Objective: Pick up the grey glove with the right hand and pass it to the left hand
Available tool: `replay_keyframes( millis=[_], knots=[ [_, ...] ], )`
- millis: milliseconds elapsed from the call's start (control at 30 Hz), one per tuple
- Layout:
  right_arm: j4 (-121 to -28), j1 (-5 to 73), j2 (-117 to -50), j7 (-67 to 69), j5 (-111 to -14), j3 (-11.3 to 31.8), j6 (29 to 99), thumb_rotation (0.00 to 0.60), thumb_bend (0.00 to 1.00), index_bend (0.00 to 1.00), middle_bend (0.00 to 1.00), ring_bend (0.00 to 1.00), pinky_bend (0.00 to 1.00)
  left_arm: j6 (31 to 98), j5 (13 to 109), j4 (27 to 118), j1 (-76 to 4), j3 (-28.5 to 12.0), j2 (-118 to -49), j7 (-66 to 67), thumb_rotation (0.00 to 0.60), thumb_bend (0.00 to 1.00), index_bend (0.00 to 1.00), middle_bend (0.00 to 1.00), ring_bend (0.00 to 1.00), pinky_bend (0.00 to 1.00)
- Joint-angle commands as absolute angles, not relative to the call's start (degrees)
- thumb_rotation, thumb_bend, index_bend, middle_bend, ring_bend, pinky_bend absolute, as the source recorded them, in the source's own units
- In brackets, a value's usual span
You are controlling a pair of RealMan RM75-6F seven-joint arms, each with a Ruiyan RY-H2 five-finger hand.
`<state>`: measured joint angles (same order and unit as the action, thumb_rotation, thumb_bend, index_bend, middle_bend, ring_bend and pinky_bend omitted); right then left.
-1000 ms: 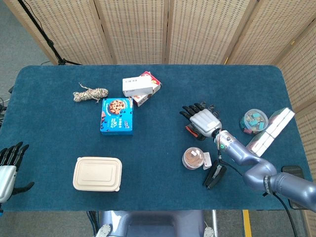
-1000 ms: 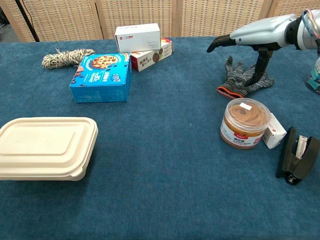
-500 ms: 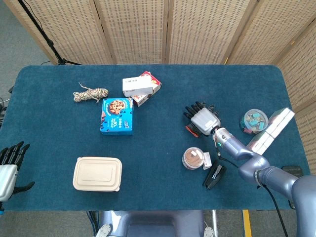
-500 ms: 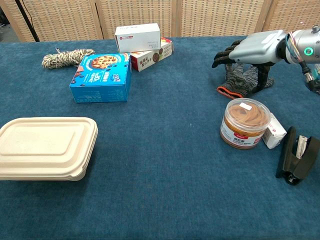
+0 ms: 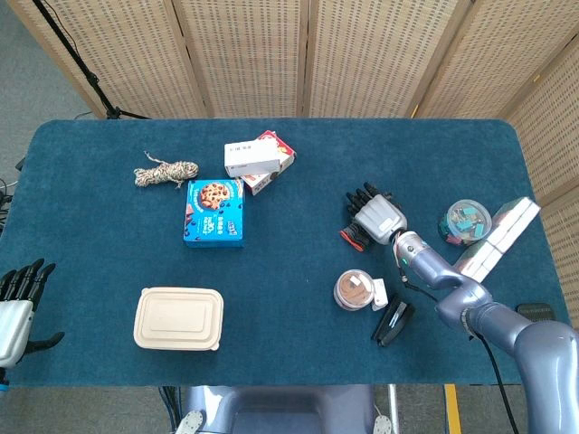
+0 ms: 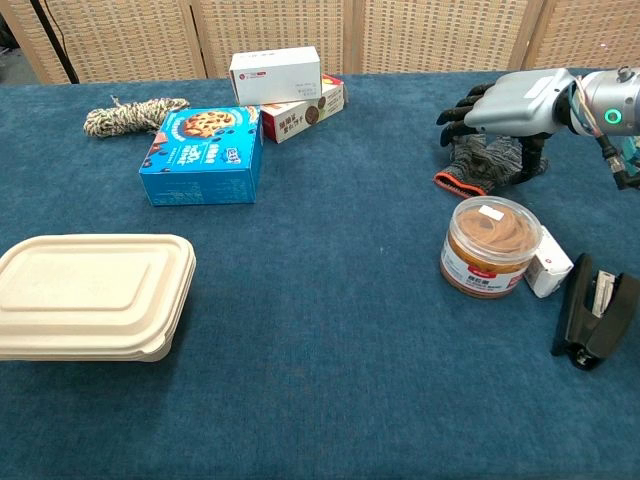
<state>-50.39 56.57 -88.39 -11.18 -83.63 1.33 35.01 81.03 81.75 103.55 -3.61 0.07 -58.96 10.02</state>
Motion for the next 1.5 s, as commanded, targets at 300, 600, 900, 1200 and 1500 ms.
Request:
replay_keyframes(
  millis=[300, 600, 900, 1200, 1500],
  knots=[
    [-42.8, 55.7, -92.6, -0.6, -87.3, -0.8, 37.3, 0.6, 0.38, 0.41, 0.31, 0.18, 0.16, 80.8, 81.6, 103.5, -3.7, 0.2, -58.9, 9.9, 0.6, 0.01, 0.0, 0.0, 0.0, 0.0],
    [-41.2, 54.7, -93.2, 5.4, -88.1, -0.7, 40.2, 0.6, 0.5, 0.49, 0.46, 0.33, 0.32, 80.2, 80.9, 103.6, -4.1, 0.0, -59.2, 10.5, 0.6, 0.01, 0.0, 0.0, 0.0, 0.0],
    [-54.8, 54.2, -86.3, 6.8, -82.5, 3.5, 38.6, 0.6, 0.56, 0.55, 0.54, 0.41, 0.39, 77.2, 84.8, 104.2, -7.6, -0.4, -57.7, 10.9, 0.6, 0.01, 0.0, 0.0, 0.0, 0.0],
    [-74.2, 55.1, -78.7, -4.5, -65.1, 9.6, 33.7, 0.6, 0.59, 0.57, 0.55, 0.43, 0.41, 66.5, 92.2, 100.9, -17.6, -1.3, -54.1, 4.4, 0.6, 0.01, 0.0, 0.0, 0.0, 0.0],
    [-92.5, 60.8, -73.7, -20.4, -40.5, 9.7, 40.1, 0.6, 0.59, 0.57, 0.57, 0.44, 0.41, 65.8, 106.9, 91.0, -28.2, -0.7, -56.2, -16.0, 0.6, 0.0, 0.0, 0.0, 0.0, 0.0]
  ],
)
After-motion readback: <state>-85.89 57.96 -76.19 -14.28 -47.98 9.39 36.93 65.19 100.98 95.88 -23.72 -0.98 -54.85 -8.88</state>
